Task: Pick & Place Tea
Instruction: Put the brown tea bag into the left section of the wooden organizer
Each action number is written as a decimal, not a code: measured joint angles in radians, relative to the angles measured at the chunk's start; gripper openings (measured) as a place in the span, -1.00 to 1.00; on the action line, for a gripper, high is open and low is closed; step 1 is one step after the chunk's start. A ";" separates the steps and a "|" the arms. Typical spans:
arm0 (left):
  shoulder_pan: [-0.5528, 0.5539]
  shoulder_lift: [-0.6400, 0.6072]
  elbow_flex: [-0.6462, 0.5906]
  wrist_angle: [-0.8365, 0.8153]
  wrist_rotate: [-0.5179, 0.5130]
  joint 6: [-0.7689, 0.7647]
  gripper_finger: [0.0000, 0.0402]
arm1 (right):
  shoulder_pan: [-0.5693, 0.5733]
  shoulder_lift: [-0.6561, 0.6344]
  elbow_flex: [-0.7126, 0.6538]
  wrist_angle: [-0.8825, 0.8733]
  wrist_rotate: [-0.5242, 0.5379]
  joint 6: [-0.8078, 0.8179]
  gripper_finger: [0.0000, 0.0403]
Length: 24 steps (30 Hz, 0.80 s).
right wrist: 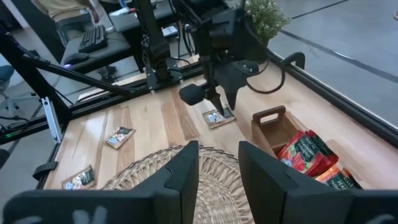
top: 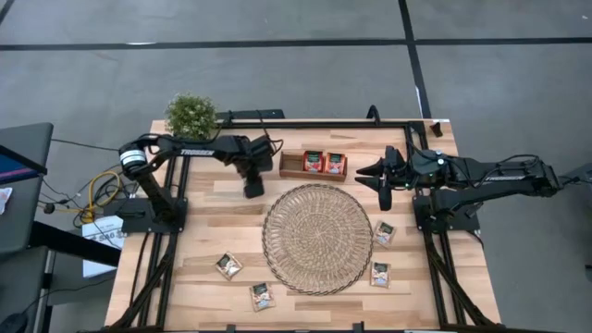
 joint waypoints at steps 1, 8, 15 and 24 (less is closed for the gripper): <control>0.000 -0.001 0.011 -0.007 -0.003 0.003 -0.37 | 0.000 0.000 0.000 0.000 0.000 0.000 -0.48; 0.000 -0.003 0.032 -0.063 -0.041 0.053 -0.37 | 0.000 0.000 0.000 0.000 0.000 -0.002 -0.48; 0.025 -0.002 0.016 -0.074 -0.042 0.071 -0.37 | 0.000 0.000 0.000 0.000 0.005 -0.017 -0.48; 0.048 0.058 -0.001 -0.054 0.015 0.080 -0.37 | 0.000 0.001 0.000 0.000 0.020 -0.019 -0.48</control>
